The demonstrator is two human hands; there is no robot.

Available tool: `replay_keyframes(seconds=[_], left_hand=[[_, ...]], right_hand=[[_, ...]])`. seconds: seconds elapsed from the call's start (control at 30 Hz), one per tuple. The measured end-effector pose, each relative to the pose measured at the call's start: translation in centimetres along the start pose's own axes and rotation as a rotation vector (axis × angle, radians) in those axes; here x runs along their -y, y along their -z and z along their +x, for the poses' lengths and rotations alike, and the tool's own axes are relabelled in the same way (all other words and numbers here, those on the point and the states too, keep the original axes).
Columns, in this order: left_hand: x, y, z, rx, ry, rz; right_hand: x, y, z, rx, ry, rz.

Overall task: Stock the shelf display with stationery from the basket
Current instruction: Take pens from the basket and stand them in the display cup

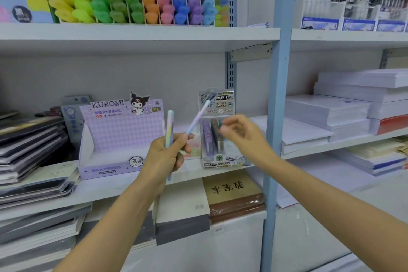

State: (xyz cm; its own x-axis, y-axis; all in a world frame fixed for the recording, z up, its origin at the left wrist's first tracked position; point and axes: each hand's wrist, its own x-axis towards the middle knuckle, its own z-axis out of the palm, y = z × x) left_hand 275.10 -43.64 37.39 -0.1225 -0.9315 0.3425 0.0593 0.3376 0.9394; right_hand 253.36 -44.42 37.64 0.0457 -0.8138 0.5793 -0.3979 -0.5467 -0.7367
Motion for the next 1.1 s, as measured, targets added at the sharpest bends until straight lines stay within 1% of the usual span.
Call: replay_keyframes(seconds=[0.07, 0.1, 0.13, 0.3, 0.4, 0.43, 0.47, 0.5, 0.53, 0.57, 0.6, 0.67, 0.73, 0.8, 0.87, 0.9, 0.93, 1.0, 1.03, 1.1], left_hand=[[0.2, 0.3, -0.1, -0.058, 0.014, 0.009], [0.3, 0.4, -0.1, -0.071, 0.020, 0.004], [0.3, 0.4, -0.2, -0.077, 0.022, -0.002], [0.3, 0.6, -0.6, -0.076, 0.005, 0.015], [0.0, 0.9, -0.6, -0.080, -0.011, 0.040], [-0.2, 1.0, -0.6, -0.085, -0.018, 0.046], [-0.3, 1.2, -0.6, -0.092, -0.028, 0.055], [-0.4, 1.4, -0.5, -0.095, -0.038, 0.067], [-0.5, 1.5, -0.5, -0.097, -0.048, 0.078], [-0.7, 1.6, -0.4, -0.097, -0.057, 0.087], [-0.8, 1.7, -0.4, -0.096, -0.063, 0.094], [-1.1, 1.9, -0.3, -0.099, -0.078, 0.097], [-1.3, 2.3, -0.2, -0.110, -0.099, 0.088], [-1.4, 3.0, 0.0, -0.111, -0.118, 0.070], [-1.1, 3.8, 0.3, -0.120, -0.132, 0.059], [-0.8, 4.3, 0.5, -0.136, -0.136, 0.071], [-0.5, 4.7, 0.9, -0.152, -0.143, 0.118], [0.2, 5.4, 1.9, -0.149, -0.181, 0.339], [0.5, 5.6, 2.5, -0.124, -0.199, 0.469], [1.0, 5.6, 3.7, -0.066, -0.213, 0.665]], right_hand=[[-2.0, -0.5, -1.4, 0.035, 0.039, -0.304], [-2.8, -0.6, -1.8, 0.054, 0.051, -0.387], [-3.5, -0.5, -1.8, 0.062, 0.051, -0.418], [-5.3, 1.2, 0.1, 0.112, -0.026, -0.400], [-5.3, 2.3, 1.2, 0.156, -0.086, -0.442], [-4.9, 2.5, 1.4, 0.136, -0.071, -0.450], [-4.2, 2.4, 1.6, 0.077, -0.021, -0.442], [-3.3, 2.2, 1.9, -0.001, 0.068, -0.413], [-2.1, 1.7, 2.1, -0.057, 0.191, -0.374], [-0.8, 0.9, 2.3, -0.064, 0.328, -0.350], [0.5, 0.0, 2.5, -0.020, 0.450, -0.356], [2.6, -2.2, 2.9, 0.117, 0.618, -0.433], [3.9, -4.3, 3.3, 0.196, 0.694, -0.445], [4.4, -5.3, 3.9, 0.196, 0.717, -0.399], [4.3, -5.5, 4.6, 0.152, 0.687, -0.385], [4.2, -5.5, 5.0, 0.110, 0.619, -0.367], [4.0, -5.3, 5.4, 0.060, 0.511, -0.311], [3.7, -4.9, 6.3, -0.017, 0.270, -0.102], [3.6, -4.7, 6.7, -0.041, 0.178, -0.002], [3.3, -4.5, 7.3, -0.067, 0.064, 0.177]])
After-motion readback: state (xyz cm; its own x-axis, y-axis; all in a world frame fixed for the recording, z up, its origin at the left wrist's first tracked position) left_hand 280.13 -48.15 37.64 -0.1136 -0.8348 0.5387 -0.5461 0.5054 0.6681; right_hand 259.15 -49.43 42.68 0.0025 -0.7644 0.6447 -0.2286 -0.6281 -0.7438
